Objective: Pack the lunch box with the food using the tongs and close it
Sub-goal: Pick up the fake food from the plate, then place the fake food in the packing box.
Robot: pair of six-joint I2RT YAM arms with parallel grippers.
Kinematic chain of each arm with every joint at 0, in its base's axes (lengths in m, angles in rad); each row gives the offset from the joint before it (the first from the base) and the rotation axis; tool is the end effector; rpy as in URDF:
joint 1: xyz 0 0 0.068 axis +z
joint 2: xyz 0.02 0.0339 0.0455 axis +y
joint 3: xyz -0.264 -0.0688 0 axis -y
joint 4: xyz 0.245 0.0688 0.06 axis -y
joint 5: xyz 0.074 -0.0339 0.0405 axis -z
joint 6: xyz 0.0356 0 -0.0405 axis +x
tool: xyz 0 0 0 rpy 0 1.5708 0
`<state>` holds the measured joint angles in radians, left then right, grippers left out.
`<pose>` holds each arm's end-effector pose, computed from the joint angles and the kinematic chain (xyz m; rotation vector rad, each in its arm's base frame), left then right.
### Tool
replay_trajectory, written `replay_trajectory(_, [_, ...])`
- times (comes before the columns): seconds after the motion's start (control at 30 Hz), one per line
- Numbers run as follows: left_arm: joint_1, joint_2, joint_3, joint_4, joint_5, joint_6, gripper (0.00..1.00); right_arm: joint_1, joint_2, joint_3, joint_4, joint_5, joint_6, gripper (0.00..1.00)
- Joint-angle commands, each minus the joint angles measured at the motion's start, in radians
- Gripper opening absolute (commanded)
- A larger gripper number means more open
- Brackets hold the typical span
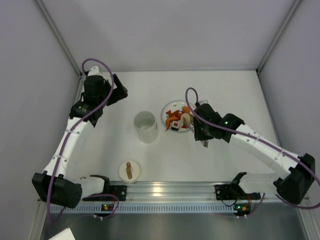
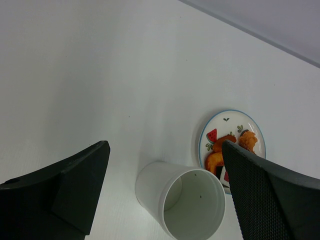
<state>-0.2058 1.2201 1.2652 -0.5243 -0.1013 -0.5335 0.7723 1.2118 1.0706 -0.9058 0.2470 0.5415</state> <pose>0.2635 -0.0513 0.3820 -0.3996 2.0272 -0.3555 0.1726 0.1560 0.2916 -0.2114 2.5679 0.1684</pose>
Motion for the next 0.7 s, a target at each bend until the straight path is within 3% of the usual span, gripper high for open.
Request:
replay_trajectory(0.0, [-0.003, -0.008, -0.009, 0.012, 0.002, -0.006, 0.99, 0.019, -0.04, 0.101, 0.013, 0.032, -0.015, 0.11])
replay_trajectory(0.33, [-0.003, -0.004, -0.01, 0.014, 0.006, -0.01, 0.99, 0.022, -0.052, 0.273, -0.033, -0.061, -0.075, 0.11])
replay_trajectory(0.67, [-0.003, 0.005, -0.007, 0.012, 0.011, -0.01, 0.99, 0.148, 0.011, 0.405, -0.035, -0.126, -0.115, 0.11])
